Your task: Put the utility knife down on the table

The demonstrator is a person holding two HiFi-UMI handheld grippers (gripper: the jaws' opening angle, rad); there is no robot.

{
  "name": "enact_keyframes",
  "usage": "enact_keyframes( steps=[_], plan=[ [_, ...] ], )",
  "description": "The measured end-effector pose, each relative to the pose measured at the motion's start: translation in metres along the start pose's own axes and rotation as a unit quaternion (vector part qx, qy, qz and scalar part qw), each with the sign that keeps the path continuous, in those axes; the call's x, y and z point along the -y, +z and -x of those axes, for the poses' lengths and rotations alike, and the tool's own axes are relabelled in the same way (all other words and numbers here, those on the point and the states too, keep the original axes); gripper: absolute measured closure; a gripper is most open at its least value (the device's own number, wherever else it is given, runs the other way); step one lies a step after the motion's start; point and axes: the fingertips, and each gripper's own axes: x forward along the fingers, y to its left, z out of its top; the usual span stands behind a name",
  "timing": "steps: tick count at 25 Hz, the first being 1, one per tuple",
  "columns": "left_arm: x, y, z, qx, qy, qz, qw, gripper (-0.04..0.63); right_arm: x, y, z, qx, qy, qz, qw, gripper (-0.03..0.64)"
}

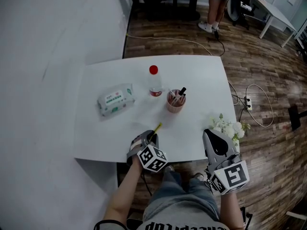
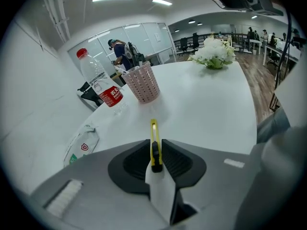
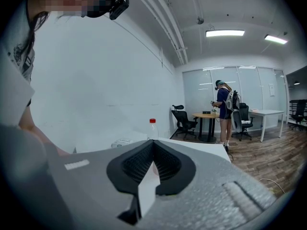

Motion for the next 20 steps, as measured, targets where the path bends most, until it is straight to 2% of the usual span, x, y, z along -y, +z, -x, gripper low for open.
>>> enact_keyframes(
  steps=[5,10,14,20],
  plan=[
    [0.0,0.005,0.006,0.019,0.007,0.03,0.9994,0.509,-0.001,0.001,0.007,0.003,0.001,0.001,1.0,0.615],
    [-0.014,0.017,0.03,0.074,0.026,0.113,0.9904,0.575,-0.005,0.002,0.011,0.01,0.012,0.004,1.0,0.615],
    [-0.025,0.024,0.056,0.121,0.037,0.181,0.9753,0.575,-0.011,0.004,0.009,0.015,0.027,0.008,0.999,0.615],
    [-0.045,0.034,0.107,0.198,0.066,0.271,0.9398,0.575,-0.02,0.011,0.003,0.022,0.059,0.014,0.998,0.615]
  ],
)
